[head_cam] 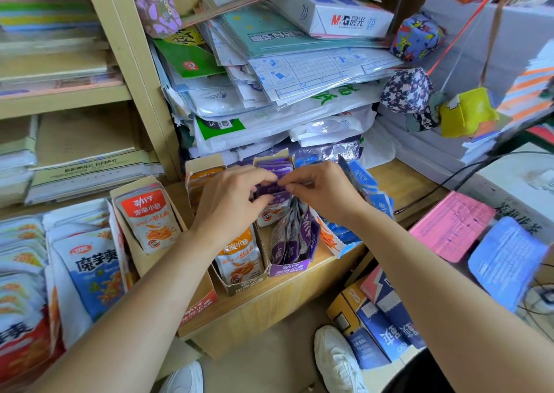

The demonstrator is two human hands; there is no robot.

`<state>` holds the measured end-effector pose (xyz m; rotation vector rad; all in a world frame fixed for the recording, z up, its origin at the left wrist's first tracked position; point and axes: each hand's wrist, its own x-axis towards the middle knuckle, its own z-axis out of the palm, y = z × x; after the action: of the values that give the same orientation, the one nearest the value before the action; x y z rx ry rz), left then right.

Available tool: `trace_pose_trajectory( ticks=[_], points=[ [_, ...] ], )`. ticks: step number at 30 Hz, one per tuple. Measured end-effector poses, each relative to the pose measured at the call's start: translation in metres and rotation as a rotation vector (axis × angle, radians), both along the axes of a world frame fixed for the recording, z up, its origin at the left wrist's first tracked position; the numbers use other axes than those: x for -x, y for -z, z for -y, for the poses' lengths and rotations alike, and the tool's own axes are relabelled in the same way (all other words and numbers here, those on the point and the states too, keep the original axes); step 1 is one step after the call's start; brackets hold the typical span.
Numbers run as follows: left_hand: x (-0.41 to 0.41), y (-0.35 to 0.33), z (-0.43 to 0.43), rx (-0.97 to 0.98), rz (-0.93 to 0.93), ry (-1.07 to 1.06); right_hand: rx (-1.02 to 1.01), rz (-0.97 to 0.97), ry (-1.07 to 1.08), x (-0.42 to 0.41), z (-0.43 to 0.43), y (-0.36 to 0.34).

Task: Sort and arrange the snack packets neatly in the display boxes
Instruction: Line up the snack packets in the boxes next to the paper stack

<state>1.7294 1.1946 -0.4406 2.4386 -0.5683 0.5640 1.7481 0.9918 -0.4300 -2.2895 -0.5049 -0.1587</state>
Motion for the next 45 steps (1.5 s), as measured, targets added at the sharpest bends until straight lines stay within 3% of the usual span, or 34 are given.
trace_pose_trajectory(
  ticks=[5, 7, 11, 17, 23, 30, 34, 38, 45],
  points=[
    [-0.005, 0.002, 0.003, -0.109, 0.086, -0.125, -0.036, 0.025, 0.126, 0.015, 0.015, -0.014],
    [-0.006, 0.004, 0.004, -0.155, 0.079, -0.169, 0.056, 0.024, 0.145, 0.026, 0.020, -0.018],
    [-0.002, 0.002, 0.008, -0.199, 0.060, -0.200, 0.274, -0.169, 0.084, 0.044, 0.021, -0.010],
    [0.025, -0.005, 0.015, -0.085, 0.089, -0.057, 0.241, -0.182, 0.091, 0.049, 0.033, -0.010],
    [0.057, 0.018, 0.035, -0.429, 0.044, -0.078, 0.214, -0.172, 0.083, 0.051, 0.036, -0.008],
    [0.060, 0.012, 0.041, -0.605, -0.041, -0.201, 0.233, -0.169, 0.069, 0.049, 0.034, -0.005],
    [0.058, 0.015, 0.038, -0.478, -0.102, -0.135, 0.215, -0.191, 0.070, 0.050, 0.034, -0.008],
    [0.051, 0.017, 0.031, -0.434, -0.040, -0.149, 0.211, -0.175, 0.070, 0.049, 0.035, -0.009],
    [0.038, -0.004, 0.021, -0.077, 0.036, -0.195, 0.190, -0.126, 0.078, 0.048, 0.034, -0.007]
  ],
)
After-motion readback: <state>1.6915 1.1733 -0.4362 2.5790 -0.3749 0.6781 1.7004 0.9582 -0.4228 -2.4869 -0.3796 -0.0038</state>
